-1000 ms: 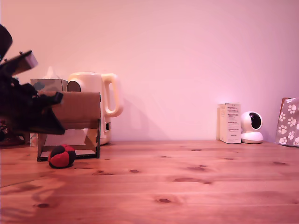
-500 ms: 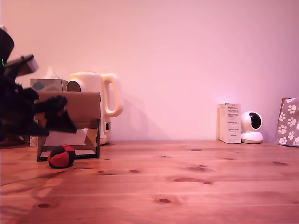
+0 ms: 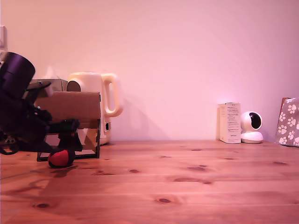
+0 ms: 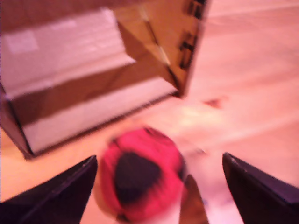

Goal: Drop the footbag into the cardboard dice tower

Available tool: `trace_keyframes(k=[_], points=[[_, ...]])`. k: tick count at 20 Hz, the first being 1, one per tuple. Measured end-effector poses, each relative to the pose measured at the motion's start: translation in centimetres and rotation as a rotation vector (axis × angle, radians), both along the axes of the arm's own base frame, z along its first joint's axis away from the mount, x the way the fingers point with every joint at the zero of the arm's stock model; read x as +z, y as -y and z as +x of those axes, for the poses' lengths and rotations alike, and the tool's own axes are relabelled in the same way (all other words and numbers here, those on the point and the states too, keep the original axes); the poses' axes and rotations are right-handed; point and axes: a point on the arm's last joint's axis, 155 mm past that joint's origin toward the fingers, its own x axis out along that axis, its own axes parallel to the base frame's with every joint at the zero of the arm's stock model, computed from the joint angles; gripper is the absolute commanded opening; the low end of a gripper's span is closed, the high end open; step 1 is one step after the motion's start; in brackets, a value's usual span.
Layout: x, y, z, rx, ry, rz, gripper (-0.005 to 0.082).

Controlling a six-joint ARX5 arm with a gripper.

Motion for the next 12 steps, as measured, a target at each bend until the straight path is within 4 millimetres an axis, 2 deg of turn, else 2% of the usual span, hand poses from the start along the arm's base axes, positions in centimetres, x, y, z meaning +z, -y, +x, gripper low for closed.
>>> trace_keyframes(k=[4, 5, 6, 8, 9, 10, 12], points=[[-2.0, -0.4, 0.0, 0.014, -0.040, 0.017, 0.0766], [-2.4, -0.5, -0.1, 0.016, -0.050, 0.020, 0.0714], [-2.5, -0.5, -0.1, 0.018, -0.055, 0.021, 0.0612], [-2.4, -0.6, 0.0, 0.020, -0.053, 0.021, 0.0279], [-2.3, -0.6, 0.1, 0.020, -0.049, 0.020, 0.0147], [-2.2, -0.6, 0.3, 0.021, -0.046, 0.020, 0.0077], [-2.0, -0.7, 0.4, 0.024, -0.040, 0.020, 0.0067]])
